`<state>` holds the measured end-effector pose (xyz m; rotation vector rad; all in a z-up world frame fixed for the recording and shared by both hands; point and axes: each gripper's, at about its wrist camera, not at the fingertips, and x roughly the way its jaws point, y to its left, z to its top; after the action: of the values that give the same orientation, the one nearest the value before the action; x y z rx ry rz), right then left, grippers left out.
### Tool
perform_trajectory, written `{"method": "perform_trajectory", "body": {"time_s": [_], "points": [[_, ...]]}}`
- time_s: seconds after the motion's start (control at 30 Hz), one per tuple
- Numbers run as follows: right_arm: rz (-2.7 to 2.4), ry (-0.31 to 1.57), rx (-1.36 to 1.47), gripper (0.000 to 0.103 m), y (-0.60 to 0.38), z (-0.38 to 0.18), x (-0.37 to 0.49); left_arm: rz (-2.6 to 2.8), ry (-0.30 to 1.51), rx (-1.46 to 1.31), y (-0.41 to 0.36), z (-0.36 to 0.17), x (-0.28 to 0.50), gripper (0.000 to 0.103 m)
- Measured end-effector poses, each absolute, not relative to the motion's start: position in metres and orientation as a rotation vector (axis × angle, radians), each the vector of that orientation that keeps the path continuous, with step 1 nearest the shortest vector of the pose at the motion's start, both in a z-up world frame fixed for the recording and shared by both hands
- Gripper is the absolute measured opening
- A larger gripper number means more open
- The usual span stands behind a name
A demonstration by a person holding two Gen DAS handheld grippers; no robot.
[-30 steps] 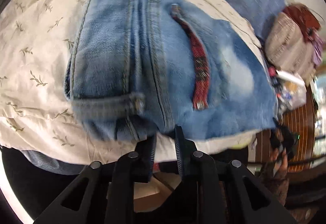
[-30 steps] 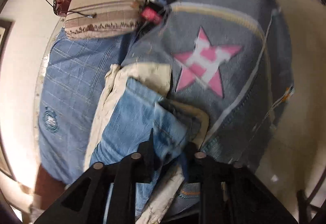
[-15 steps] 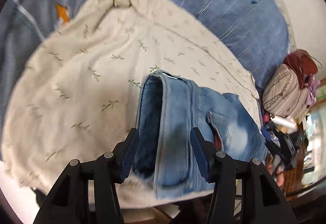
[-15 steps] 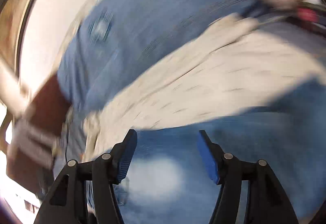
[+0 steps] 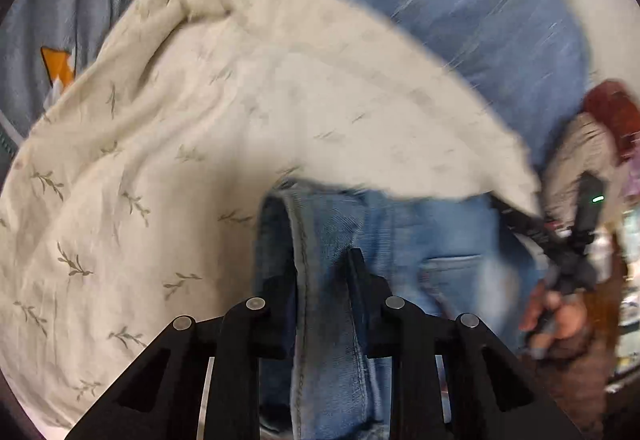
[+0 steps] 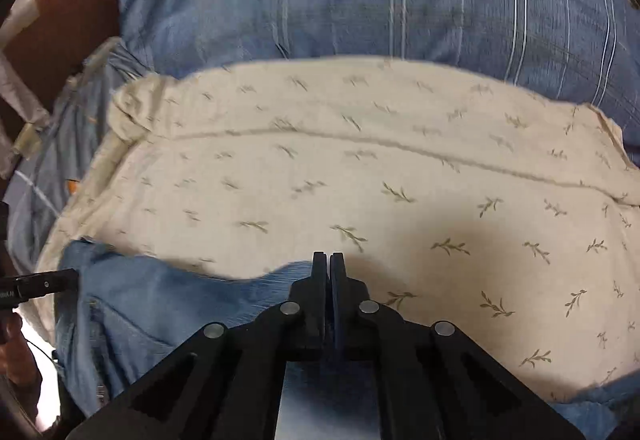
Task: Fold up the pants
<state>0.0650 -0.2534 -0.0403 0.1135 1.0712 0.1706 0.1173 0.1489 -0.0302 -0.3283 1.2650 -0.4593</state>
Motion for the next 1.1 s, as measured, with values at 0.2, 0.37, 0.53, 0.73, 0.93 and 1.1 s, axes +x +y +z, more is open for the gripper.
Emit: {"method": "perform_trajectory", "body": {"time_s": [0.2, 0.37, 0.53, 0.73, 0.93, 1.1], "points": [[0.149, 0.999, 0.288, 0.009, -0.268, -0.034, 0.037, -0.496, 1.196, -0.455, 0.190, -0.002, 0.095, 0.025], [0.158, 0.928, 0.461, 0.039, -0.295, -0.015, -0.017, -0.639, 1.181, -0.672, 0.236, 0.004, 0.017, 0.064], [0.298, 0.978, 0.616, 0.049, -0.291, -0.015, -0.073, -0.636, 1.315, -0.807, 0.244, -0.040, -0.010, 0.062], [0.574, 1.103, 0.542, 0.065, -0.225, -0.015, -0.119, -0.651, 1.338, -0.842, 0.234, -0.059, 0.007, 0.063], [0.663, 1.303, 0.839, 0.072, -0.198, -0.070, -0.133, -0.618, 1.352, -0.865, 0.219, -0.073, 0.017, 0.065], [0.541, 1.256, 1.210, 0.067, -0.218, -0.106, -0.128, -0.573, 1.341, -0.801, 0.205, -0.064, 0.018, 0.039]]}}
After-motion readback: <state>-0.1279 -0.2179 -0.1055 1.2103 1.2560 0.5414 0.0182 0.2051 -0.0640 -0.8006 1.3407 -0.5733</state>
